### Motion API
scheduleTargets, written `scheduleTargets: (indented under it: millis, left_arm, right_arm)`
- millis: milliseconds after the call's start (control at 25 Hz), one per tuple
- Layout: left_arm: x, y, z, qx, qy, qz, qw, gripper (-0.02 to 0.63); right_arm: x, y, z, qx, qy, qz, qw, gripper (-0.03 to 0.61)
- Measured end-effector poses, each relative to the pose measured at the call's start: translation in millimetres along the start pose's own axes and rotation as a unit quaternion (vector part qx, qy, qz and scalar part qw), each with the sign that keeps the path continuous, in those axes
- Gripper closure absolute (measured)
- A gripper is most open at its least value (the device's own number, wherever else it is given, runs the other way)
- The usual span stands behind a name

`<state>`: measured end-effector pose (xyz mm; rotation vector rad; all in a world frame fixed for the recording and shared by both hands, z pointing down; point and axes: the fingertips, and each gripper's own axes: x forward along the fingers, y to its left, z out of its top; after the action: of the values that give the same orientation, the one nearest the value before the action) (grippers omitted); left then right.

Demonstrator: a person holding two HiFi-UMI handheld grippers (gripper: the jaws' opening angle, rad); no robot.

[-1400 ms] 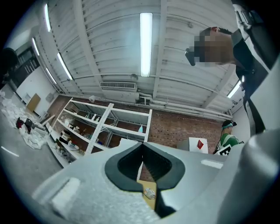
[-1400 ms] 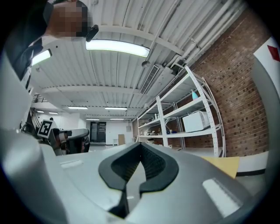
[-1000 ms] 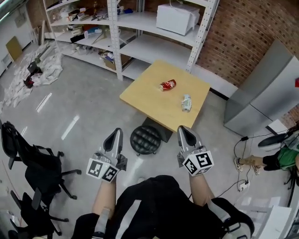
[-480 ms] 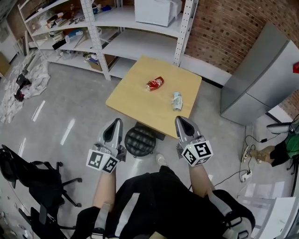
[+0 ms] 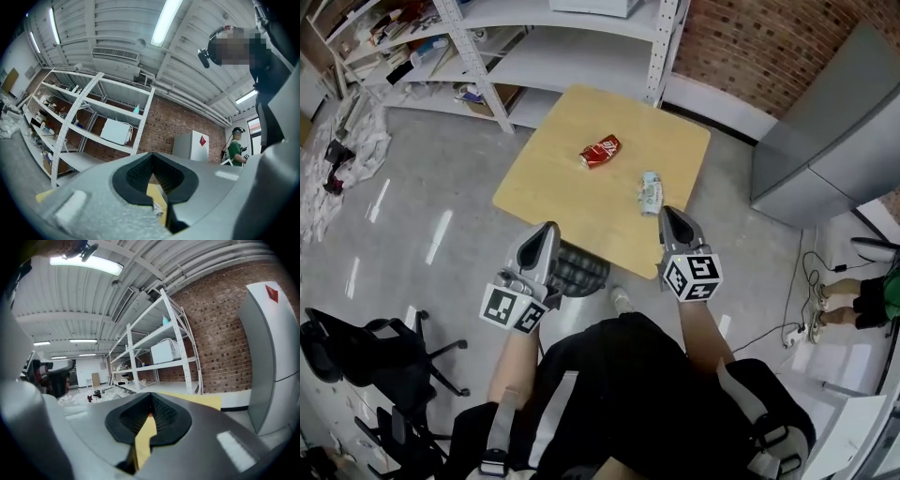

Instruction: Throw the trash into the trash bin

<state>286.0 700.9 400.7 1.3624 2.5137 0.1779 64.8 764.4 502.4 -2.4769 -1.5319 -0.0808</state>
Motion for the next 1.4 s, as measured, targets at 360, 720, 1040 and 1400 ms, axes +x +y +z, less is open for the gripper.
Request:
scheduleTargets:
  millis: [360, 720, 1040, 1400]
  left_arm:
    - [46.3, 3.7, -62.4, -0.014, 0.065, -0.018, 0.9976, 0.609]
    - [61.0, 18.4, -108.3, -0.035, 0.121, -0.004, 0.992, 0.609]
    - [68.9, 19.9, -125.0, -0.035, 0.152, -0.004, 0.9878, 0.609]
    - [74.0, 18.3, -131.4, -0.044, 0.159, -0.007, 0.9863, 0.609]
  right_arm:
    - [53.6, -36.1, -88.9, 0.014, 0.121, -0.026, 0.992, 0.499]
    - [93.2, -76.9, -164.4, 0.062, 0.185, -0.088, 0.977, 0.284]
    - [114.3, -94.8, -200.2, 0.083, 0.224, -0.121, 0.964, 0.23]
    - [123.3, -90.6, -220.4, 0.084, 0.271, -0.13, 0.95, 0.236]
